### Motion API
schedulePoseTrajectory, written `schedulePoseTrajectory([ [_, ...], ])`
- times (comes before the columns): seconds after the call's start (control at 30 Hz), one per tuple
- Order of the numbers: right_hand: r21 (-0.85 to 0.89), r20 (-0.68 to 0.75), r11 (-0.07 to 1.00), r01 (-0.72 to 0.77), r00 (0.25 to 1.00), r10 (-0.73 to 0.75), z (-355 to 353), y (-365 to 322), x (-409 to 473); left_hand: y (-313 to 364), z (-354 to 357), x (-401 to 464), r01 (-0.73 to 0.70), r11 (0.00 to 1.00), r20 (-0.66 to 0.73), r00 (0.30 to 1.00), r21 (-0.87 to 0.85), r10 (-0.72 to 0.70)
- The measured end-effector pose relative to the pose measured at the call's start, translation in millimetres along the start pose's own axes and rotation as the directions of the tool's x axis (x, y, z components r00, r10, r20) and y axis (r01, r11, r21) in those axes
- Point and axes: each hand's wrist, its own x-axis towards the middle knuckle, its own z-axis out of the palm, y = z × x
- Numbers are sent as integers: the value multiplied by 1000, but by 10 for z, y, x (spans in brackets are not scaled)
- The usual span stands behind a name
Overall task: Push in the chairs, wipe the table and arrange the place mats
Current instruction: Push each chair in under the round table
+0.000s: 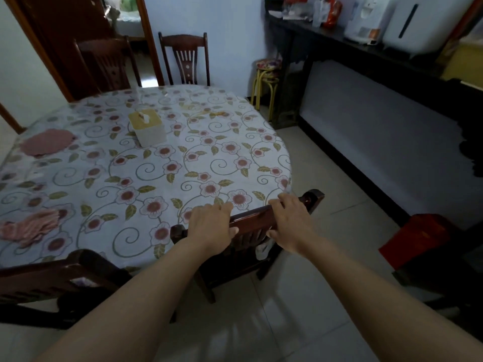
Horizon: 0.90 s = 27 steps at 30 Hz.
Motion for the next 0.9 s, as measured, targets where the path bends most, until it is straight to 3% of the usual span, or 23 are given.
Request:
schedulePoseTrajectory([
  [0.37,125,-38,991,-43,998,48,-391,623,49,631,-279,458,-15,999,-6,1000,-47,15],
  [0.57,245,-56,969,-20,998,35,-500,1605,349,1393,-343,1196,73,993,21,997,-94,-72],
  [0.9,155,-3,988,-5,1000,6,-676,3094,1017,2518,-457,2371,177,954,57,984,-243,-168],
])
